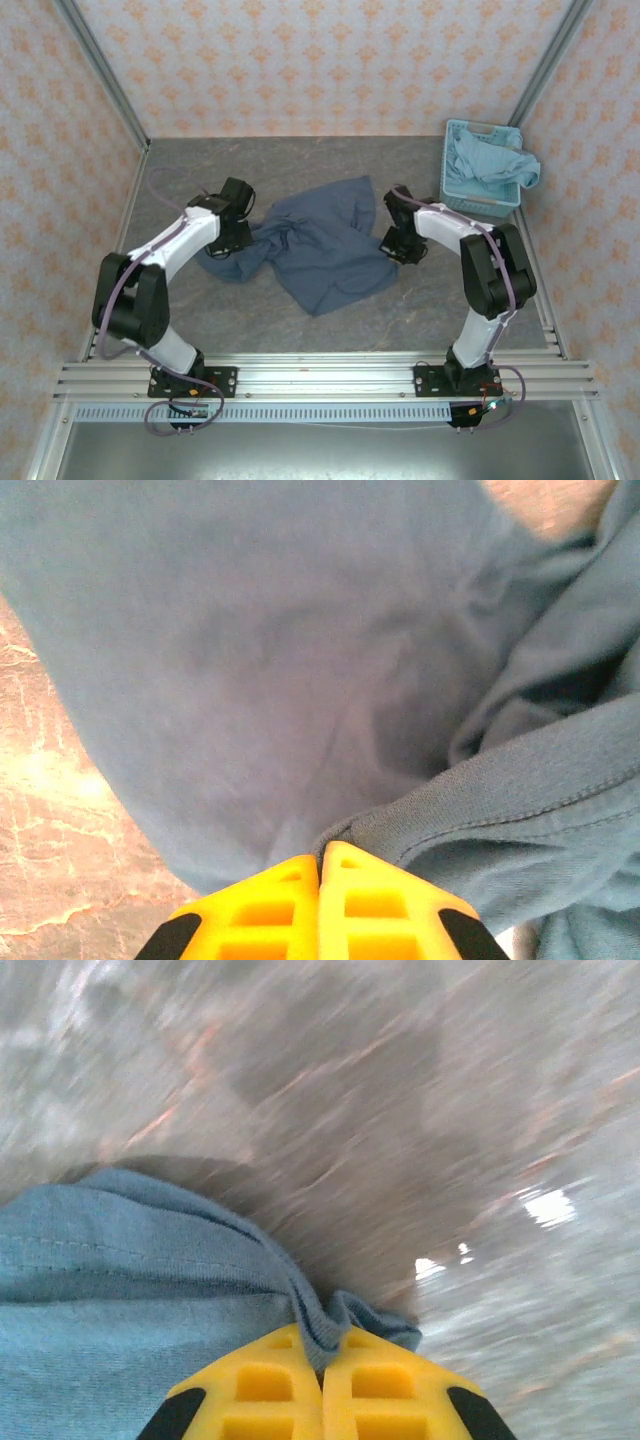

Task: Fold and stack the t-shirts

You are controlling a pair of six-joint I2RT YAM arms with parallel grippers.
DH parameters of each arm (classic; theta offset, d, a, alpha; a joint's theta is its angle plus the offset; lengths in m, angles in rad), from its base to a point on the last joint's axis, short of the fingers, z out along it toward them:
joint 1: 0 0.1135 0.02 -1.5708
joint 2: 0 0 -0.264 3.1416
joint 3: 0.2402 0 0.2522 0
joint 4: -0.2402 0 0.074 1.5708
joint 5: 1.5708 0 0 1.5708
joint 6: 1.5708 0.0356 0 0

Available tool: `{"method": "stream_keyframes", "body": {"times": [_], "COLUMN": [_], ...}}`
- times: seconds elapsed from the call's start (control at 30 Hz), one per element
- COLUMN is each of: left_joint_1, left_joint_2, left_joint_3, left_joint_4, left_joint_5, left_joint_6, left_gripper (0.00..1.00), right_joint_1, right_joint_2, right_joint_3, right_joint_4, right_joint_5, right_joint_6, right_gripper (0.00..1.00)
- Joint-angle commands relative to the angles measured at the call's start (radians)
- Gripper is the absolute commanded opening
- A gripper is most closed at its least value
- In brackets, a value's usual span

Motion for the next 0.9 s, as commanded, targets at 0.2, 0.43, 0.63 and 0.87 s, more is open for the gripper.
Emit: {"method": "stream_keyframes", "body": {"times": [0.2, 0.43, 0.63, 0.87], "left_joint_1": [0.009, 0.003, -0.015, -0.016], "left_joint_2": [-0.204, -0.215, -0.224, -0.226], "left_joint_3": [-0.058, -0.084, -0.122, -0.126], "left_joint_4": [0.064, 0.07, 0.085, 0.081], "left_joint_5": [0.143, 0.172, 0.186, 0.194], "left_joint_6": [-0.041, -0.054, -0.06, -0.053], "left_gripper": [0.0, 0.0, 0.0, 0.0], "right_joint_1": [-0.045, -0.059, 0.003, 0.034], "right_joint_2": [-0.037, -0.078, -0.17, -0.061], "right_joint_3": [0.167, 0.166, 0.068, 0.053], "right_joint_4": [-0.147, -0.177, -0.069, 0.055], "right_joint_5": [0.11, 0.123, 0.024, -0.037], "right_joint_6": [-0.17, -0.123, -0.062, 0.002], "right_gripper": [0.0, 0.42, 0.61, 0.59]}}
